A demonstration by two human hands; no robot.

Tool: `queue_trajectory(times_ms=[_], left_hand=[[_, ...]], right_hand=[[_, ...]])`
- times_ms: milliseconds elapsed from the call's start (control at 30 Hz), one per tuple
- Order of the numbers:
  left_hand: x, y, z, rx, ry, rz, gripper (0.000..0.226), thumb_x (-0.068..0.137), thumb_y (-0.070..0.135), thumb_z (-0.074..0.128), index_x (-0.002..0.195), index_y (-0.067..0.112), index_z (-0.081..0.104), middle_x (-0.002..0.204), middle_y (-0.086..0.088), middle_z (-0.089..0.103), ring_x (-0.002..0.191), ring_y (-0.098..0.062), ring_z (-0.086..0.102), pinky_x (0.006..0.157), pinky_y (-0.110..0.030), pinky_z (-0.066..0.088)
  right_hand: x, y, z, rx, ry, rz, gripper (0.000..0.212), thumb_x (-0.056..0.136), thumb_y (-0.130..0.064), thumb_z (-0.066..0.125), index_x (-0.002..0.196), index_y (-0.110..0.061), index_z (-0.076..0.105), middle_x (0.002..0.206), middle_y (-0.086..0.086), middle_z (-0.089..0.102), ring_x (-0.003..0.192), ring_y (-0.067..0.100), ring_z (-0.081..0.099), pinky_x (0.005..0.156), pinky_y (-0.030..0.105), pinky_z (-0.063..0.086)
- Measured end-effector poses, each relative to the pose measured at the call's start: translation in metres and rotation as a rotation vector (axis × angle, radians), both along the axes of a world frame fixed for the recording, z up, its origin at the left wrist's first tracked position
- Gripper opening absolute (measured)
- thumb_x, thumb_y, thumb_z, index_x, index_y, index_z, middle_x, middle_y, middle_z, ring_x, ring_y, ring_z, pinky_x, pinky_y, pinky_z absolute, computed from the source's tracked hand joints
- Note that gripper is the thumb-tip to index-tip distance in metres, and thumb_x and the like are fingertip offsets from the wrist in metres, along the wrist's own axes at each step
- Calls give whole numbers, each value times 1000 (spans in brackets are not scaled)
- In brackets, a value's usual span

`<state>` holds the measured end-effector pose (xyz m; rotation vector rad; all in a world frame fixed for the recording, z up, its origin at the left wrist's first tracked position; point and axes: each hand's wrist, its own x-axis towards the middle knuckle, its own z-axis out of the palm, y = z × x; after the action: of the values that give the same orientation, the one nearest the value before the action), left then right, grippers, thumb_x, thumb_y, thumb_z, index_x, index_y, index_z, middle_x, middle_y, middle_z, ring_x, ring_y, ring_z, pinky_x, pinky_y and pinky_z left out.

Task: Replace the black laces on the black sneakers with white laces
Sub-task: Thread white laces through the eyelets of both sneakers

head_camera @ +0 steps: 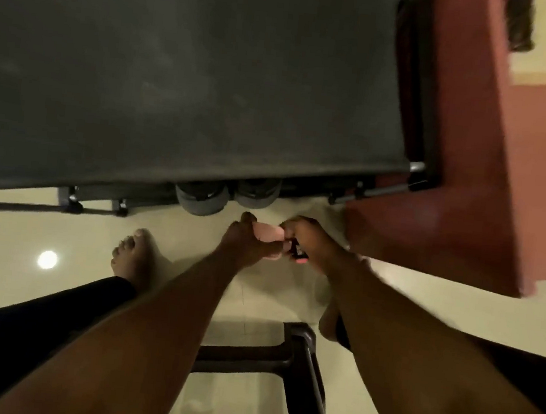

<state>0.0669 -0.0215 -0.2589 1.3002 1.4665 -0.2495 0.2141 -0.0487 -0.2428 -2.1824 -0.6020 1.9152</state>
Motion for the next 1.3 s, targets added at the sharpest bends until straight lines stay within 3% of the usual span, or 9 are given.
queue_trajectory(times_ms=[200, 333, 500, 633, 800, 900, 1000, 1133, 1300], left_hand=[[2, -12, 118, 130, -313, 288, 59, 76, 37, 84, 120, 12, 54, 111, -4, 65, 93, -18, 67, 55, -26, 55], [4, -20, 197, 81, -525, 529, 31, 92, 12, 68, 119, 5, 55, 111, -13, 65, 84, -19, 66, 62, -31, 57], [22, -30, 279, 74, -746, 749, 43, 90, 13, 69, 127, 0, 50, 117, -20, 67, 95, -26, 69, 60, -28, 55], [51, -48, 335, 127, -829, 703, 31, 92, 10, 65, 117, -6, 57, 108, -26, 69, 90, -37, 71, 64, -42, 60], [84, -59, 382, 212, -761, 573, 29, 90, 10, 67, 113, -6, 58, 94, -20, 70, 66, -23, 69, 54, -35, 58], [109, -56, 395, 230, -735, 520, 34, 87, 12, 70, 115, -5, 59, 98, -21, 71, 65, -22, 69, 53, -32, 56], [139, -50, 405, 235, -724, 494, 29, 85, 10, 70, 109, -4, 64, 91, -19, 71, 59, -20, 67, 52, -32, 56], [171, -42, 403, 211, -719, 446, 36, 84, 13, 73, 114, -4, 62, 96, -21, 71, 70, -26, 70, 56, -36, 59], [198, -33, 396, 149, -794, 392, 29, 90, 17, 66, 114, 1, 64, 97, -17, 71, 73, -23, 69, 65, -37, 62]], right_hand=[[12, -20, 129, 295, -2, -214, 6, 88, -9, 68, 85, -8, 63, 59, 13, 56, 42, 22, 47, 37, 22, 38], [17, -44, 210, 468, -29, -313, 4, 94, -10, 64, 97, -9, 61, 65, 13, 57, 42, 18, 48, 37, 19, 36], [10, -65, 285, 665, -49, -510, 16, 96, -12, 60, 108, -5, 54, 78, 18, 64, 50, 22, 55, 42, 26, 45], [14, -73, 327, 777, -40, -617, 20, 94, -17, 62, 112, -12, 53, 106, 12, 66, 83, 22, 65, 54, 30, 51], [53, -92, 364, 905, -354, -425, 30, 82, -22, 70, 106, -7, 62, 97, 16, 69, 73, 24, 66, 51, 32, 51], [74, -97, 387, 953, -475, -282, 39, 69, -39, 69, 97, -13, 64, 90, 7, 69, 80, 25, 67, 67, 42, 58], [96, -98, 402, 947, -531, -134, 42, 61, -52, 66, 87, -18, 66, 75, -3, 68, 68, 15, 64, 58, 30, 49], [119, -99, 409, 938, -616, -63, 23, 73, -38, 74, 83, -19, 70, 70, -8, 65, 61, 1, 56, 50, 12, 35], [142, -90, 413, 872, -711, -153, 18, 75, -33, 75, 81, -16, 69, 75, -3, 66, 67, 9, 59, 49, 13, 36]])
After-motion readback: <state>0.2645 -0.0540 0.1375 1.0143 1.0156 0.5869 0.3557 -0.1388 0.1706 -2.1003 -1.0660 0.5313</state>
